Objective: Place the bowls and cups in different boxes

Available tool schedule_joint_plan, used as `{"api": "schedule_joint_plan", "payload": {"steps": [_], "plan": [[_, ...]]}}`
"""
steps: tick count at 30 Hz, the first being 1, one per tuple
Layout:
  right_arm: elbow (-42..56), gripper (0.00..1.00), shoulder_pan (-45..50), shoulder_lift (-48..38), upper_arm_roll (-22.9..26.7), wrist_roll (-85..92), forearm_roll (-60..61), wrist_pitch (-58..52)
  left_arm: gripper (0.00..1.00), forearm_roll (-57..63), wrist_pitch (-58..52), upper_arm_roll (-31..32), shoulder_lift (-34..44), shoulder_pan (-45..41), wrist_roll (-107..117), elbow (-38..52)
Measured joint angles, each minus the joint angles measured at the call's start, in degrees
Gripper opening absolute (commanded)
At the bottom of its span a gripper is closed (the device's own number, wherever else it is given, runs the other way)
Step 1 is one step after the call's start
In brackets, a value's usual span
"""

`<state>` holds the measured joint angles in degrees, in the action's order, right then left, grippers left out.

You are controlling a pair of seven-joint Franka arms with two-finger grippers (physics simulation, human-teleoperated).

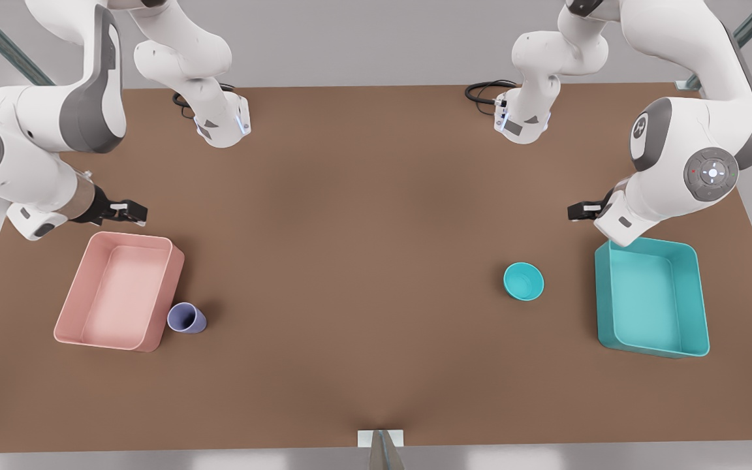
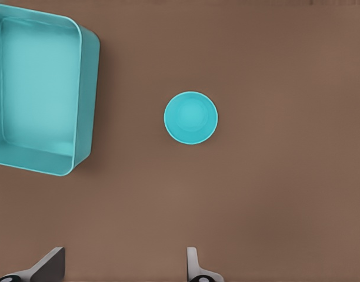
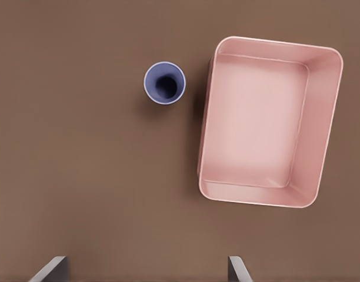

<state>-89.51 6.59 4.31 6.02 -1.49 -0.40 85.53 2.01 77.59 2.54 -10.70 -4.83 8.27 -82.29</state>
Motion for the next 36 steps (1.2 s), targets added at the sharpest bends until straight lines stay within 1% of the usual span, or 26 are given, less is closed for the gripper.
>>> {"api": "schedule_joint_plan", "payload": {"steps": [3,4,6,8,10,12,15,21,28,30,31,32,34,35,36], "plan": [[1.21,1.00,0.08,1.62,0.07,-0.14,1.22,0.00,1.00,0.17,0.39,-0.14,-0.64,-0.55,0.00,-0.60],[1.77,1.00,-0.07,3.34,0.12,-0.14,2.57,0.47,1.00,1.04,1.69,-0.27,-1.98,-2.33,0.02,-2.90],[3.66,1.00,0.20,8.74,-0.05,-0.21,4.10,2.59,1.00,3.40,5.89,-0.33,-7.14,-6.93,0.28,-5.89],[8.11,1.00,1.60,15.66,0.08,-0.26,4.72,4.88,1.00,6.45,11.10,-0.32,-10.94,-9.97,0.87,-9.81],[10.95,1.00,1.91,22.61,0.18,-0.31,4.97,8.23,1.00,9.19,17.27,-0.35,-13.01,-10.74,1.47,-14.27],[11.76,1.00,2.13,27.89,0.19,-0.36,5.08,12.66,1.00,10.80,23.37,-0.39,-14.58,-10.84,2.02,-16.83],[12.20,1.00,1.96,33.35,0.40,-0.40,5.15,19.51,1.00,12.00,31.30,-0.36,-15.96,-10.95,2.71,-19.46],[11.80,1.00,2.12,36.46,0.33,-0.40,5.30,28.00,1.00,12.73,40.36,-0.34,-19.85,-11.21,3.76,-22.30],[4.78,1.00,2.20,34.87,0.30,-0.29,5.40,31.24,1.00,12.99,45.22,-0.34,-23.59,-11.25,4.58,-23.21],[3.31,1.00,2.07,34.10,0.30,-0.25,5.41,31.61,0.90,13.02,46.44,-0.34,-24.22,-11.25,4.76,-23.21],[3.03,1.00,2.06,33.97,0.30,-0.23,5.41,31.75,0.68,13.08,46.98,-0.34,-24.38,-11.25,4.88,-23.20],[2.89,1.00,2.09,33.89,0.30,-0.21,5.41,31.87,0.48,13.22,47.42,-0.34,-24.45,-11.25,5.05,-23.20],[2.78,1.00,2.13,33.91,0.30,-0.18,5.42,32.08,0.29,13.85,48.05,-0.33,-24.44,-11.25,5.71,-22.99],[2.77,1.00,2.17,34.05,0.30,-0.16,5.42,32.23,0.21,14.29,48.25,-0.33,-24.43,-11.25,6.19,-22.92],[2.80,1.00,2.20,34.23,0.30,-0.15,5.42,32.39,0.21,14.53,48.44,-0.34,-24.41,-11.25,6.58,-22.88]]}}
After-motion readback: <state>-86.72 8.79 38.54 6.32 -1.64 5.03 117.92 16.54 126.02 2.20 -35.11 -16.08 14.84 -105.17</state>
